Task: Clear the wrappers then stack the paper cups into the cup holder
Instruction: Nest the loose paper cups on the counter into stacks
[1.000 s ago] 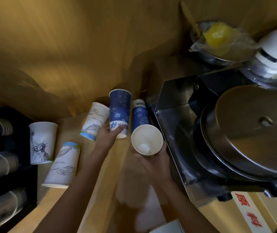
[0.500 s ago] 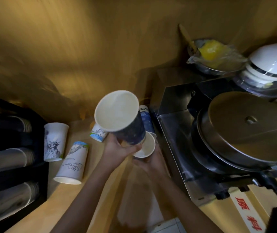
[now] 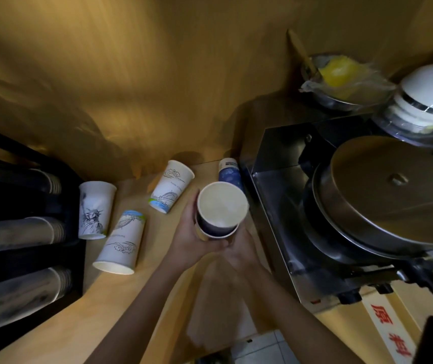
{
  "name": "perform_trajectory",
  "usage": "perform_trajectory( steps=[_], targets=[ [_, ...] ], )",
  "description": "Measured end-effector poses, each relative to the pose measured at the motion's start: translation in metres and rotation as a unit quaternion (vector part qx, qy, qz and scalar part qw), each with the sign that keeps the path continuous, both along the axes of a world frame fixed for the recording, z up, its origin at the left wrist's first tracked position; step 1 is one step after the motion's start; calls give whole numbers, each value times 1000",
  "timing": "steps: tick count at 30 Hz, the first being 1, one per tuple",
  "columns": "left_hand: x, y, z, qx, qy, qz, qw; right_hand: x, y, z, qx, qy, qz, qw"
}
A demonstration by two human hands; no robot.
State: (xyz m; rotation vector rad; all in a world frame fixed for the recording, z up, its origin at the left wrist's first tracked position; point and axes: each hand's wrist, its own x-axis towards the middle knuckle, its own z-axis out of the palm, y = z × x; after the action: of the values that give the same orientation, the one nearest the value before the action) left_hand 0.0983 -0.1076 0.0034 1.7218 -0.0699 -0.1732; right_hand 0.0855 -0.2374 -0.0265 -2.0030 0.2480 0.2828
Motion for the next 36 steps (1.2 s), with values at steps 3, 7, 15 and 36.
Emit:
perform_trajectory(
  steps=[3, 7, 15, 36],
  targets=[
    [0, -4, 1, 23, 7, -11, 1000, -1, 1, 6, 48, -12, -30, 998],
    [-3, -6, -2, 113, -30, 7, 993, 3, -10, 16, -28, 12, 57, 998],
    [-1, -4, -9, 148, -47, 38, 987, 51, -45, 25, -188, -73, 95, 975],
    [2, 2, -11, 128, -23, 9, 991, 108, -20, 56, -389, -144, 28, 910]
  ],
)
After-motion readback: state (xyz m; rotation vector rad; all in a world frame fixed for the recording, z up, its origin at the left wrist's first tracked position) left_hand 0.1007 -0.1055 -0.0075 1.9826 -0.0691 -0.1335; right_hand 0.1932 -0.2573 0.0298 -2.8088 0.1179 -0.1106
